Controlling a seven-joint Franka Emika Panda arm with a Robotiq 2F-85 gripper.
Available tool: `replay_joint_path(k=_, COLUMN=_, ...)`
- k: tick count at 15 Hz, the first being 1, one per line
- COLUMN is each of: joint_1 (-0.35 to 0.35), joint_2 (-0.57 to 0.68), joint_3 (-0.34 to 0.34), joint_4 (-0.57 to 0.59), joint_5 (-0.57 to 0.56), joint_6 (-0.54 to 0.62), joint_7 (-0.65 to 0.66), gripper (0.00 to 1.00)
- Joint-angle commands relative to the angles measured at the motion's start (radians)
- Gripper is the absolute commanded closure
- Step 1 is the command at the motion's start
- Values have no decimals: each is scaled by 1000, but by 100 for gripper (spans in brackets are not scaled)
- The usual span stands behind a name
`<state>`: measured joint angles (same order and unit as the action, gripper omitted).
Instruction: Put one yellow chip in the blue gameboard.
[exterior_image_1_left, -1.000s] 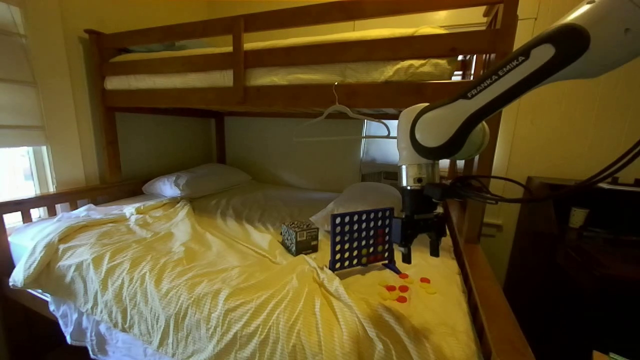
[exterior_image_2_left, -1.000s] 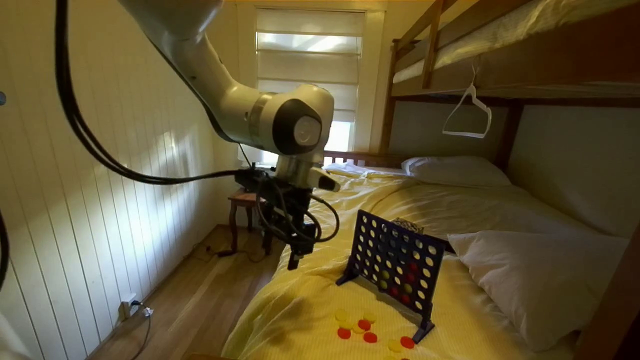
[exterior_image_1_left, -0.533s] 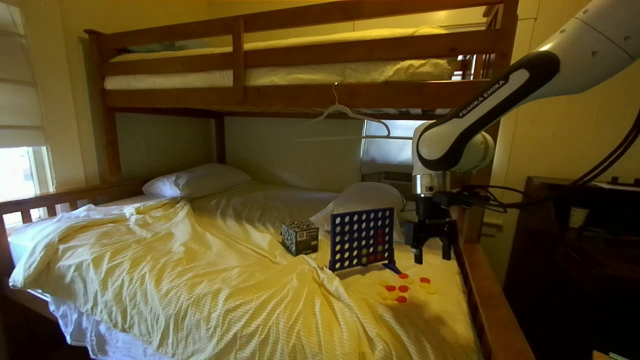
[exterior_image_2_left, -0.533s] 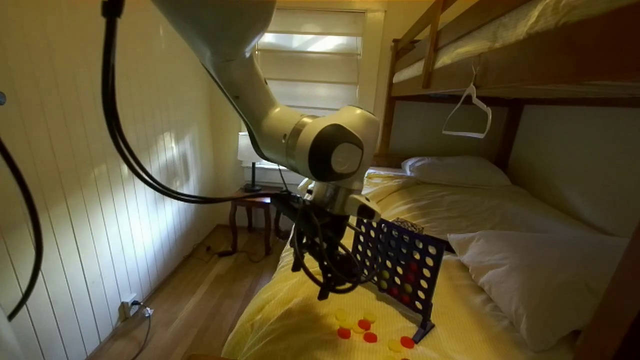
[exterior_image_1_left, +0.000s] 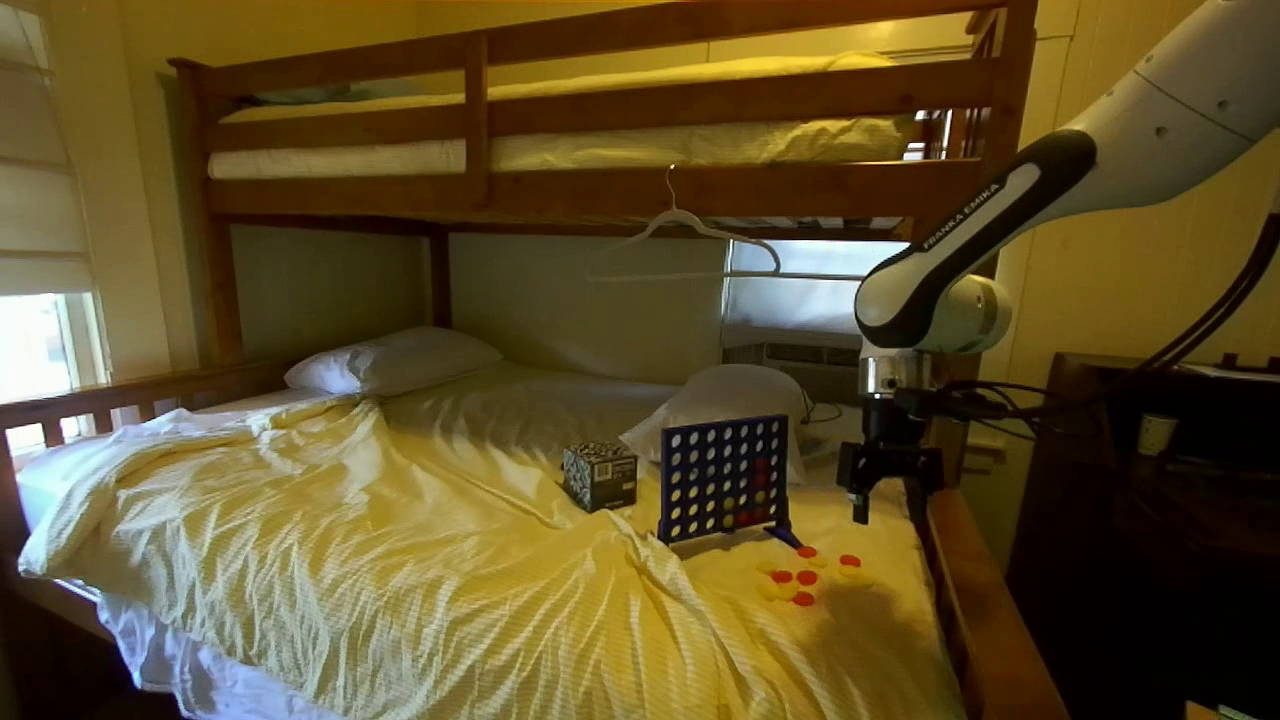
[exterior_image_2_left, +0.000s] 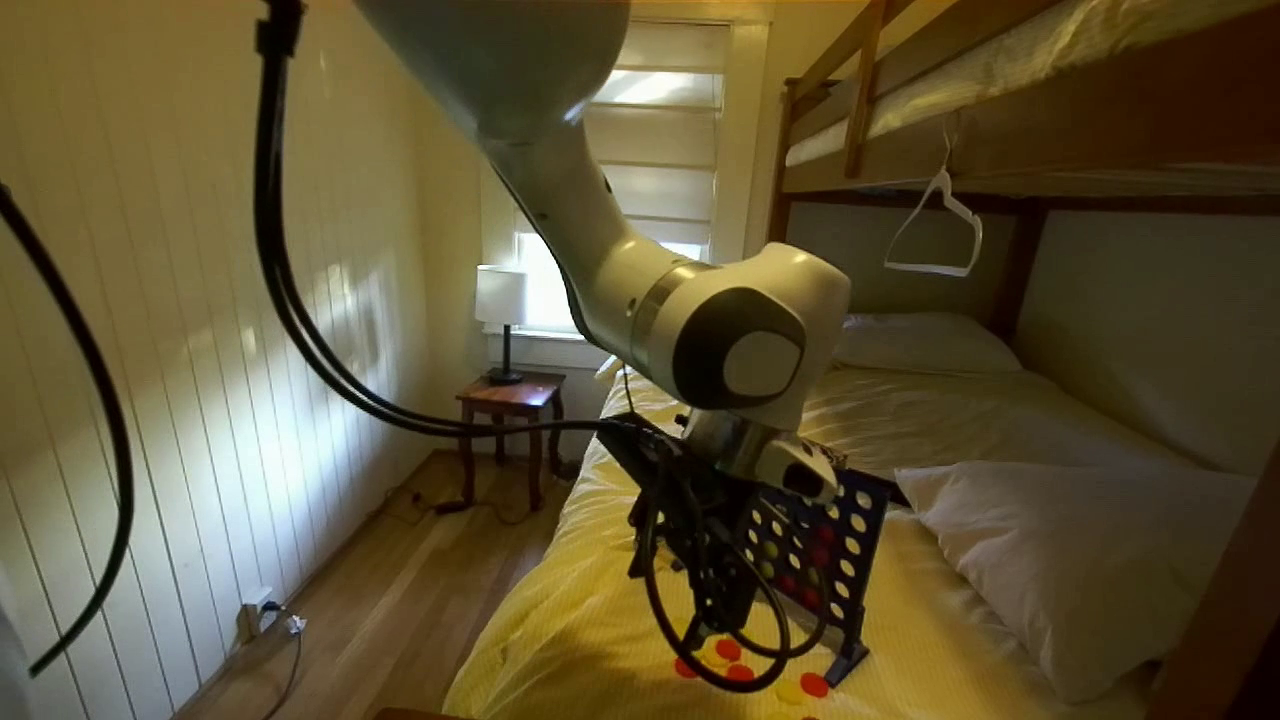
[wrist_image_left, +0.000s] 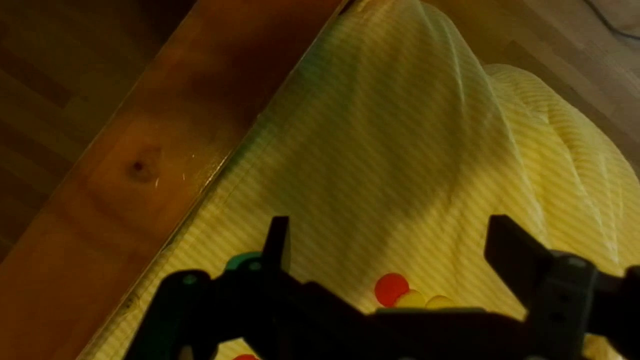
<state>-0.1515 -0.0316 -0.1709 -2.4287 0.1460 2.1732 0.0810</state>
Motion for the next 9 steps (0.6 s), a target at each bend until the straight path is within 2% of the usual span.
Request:
replay_joint_path(k=1, joint_1=-4, joint_2=0, joint_3=4, joint_4=1, joint_5=5, joint_6=-2, joint_7=-1, gripper=0)
replay_joint_path(k=4, joint_1=-3, joint_2=0, joint_3=4, joint_4=2, joint_5=7, joint_6=-2, joint_7=-1, gripper=0)
replay_joint_path(k=9, joint_1=-12, joint_2=1, joint_3=-2, joint_4=-41, joint_5=-119, joint_6=201, joint_7=-75, gripper=0)
